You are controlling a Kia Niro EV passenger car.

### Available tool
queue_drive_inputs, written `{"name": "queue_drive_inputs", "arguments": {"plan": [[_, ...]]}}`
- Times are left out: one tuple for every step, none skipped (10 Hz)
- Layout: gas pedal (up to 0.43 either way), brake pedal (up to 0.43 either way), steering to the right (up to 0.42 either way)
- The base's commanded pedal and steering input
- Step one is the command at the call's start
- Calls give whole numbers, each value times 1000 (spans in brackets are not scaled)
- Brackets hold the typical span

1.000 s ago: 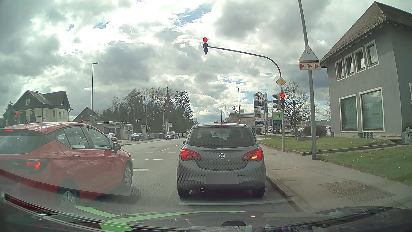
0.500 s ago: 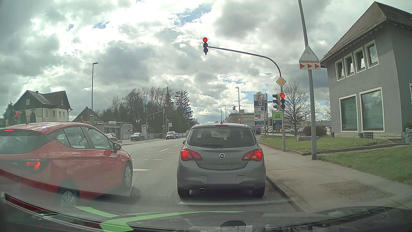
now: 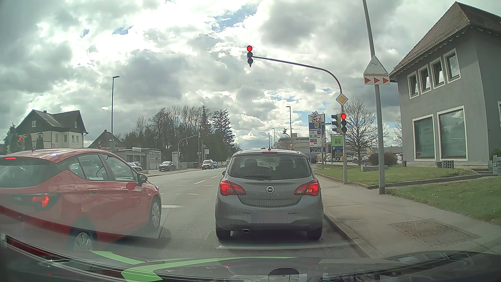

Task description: Follow the waypoints while adhering to traffic rules and regulations

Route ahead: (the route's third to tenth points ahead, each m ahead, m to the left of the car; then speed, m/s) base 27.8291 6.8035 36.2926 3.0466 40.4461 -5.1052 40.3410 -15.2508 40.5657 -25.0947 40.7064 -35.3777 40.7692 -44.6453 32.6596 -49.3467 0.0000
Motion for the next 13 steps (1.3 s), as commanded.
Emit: {"name": "queue_drive_inputs", "arguments": {"plan": [[0, 317, -4], [0, 317, -4], [0, 317, -4], [0, 317, -4], [0, 317, -4], [0, 317, -4], [0, 317, -4], [0, 317, -4], [0, 317, -3], [0, 317, -4], [0, 317, -3], [0, 317, -3], [0, 317, -3]]}}
